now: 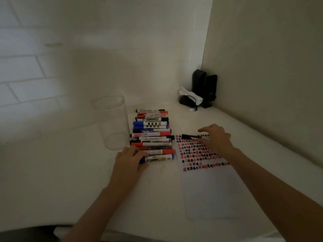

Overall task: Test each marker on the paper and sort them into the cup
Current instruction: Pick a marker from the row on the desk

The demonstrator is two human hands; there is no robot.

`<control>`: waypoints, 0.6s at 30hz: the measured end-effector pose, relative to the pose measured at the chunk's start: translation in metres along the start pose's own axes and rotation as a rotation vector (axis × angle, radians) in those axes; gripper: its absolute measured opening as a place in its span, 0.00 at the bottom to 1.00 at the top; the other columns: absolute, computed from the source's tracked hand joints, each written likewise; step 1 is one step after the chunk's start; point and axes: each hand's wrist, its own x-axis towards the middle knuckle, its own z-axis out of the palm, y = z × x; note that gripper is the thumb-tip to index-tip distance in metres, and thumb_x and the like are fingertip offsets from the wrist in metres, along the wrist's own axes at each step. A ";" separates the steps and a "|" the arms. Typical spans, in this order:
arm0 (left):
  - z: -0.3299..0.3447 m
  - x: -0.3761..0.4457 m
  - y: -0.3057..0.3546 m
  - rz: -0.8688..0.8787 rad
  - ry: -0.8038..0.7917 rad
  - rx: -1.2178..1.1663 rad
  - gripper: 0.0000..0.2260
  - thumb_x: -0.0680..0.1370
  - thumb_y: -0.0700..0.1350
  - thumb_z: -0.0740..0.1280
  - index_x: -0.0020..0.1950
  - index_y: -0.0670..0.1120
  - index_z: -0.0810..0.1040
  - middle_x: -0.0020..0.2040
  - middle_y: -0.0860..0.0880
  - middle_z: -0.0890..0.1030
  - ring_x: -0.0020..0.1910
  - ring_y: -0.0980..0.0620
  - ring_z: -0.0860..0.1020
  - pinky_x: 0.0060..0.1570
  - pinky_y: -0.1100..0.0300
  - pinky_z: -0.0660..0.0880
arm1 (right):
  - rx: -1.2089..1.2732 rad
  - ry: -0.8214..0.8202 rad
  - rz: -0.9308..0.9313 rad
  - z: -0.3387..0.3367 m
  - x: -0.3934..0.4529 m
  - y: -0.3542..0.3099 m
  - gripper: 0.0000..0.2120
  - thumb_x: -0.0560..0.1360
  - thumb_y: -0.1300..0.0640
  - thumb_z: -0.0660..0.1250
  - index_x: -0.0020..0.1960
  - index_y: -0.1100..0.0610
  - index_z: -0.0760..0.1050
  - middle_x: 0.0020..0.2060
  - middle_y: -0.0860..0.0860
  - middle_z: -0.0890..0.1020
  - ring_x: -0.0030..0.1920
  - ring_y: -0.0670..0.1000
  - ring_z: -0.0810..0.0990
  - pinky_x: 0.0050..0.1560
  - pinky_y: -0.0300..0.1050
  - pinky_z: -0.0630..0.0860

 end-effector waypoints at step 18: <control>-0.024 -0.006 0.062 0.036 -0.131 -0.472 0.11 0.79 0.44 0.65 0.61 0.48 0.74 0.57 0.53 0.75 0.54 0.59 0.73 0.55 0.73 0.68 | 1.242 -0.360 0.266 -0.018 -0.155 -0.086 0.17 0.75 0.43 0.66 0.52 0.57 0.79 0.38 0.51 0.82 0.33 0.47 0.74 0.32 0.38 0.71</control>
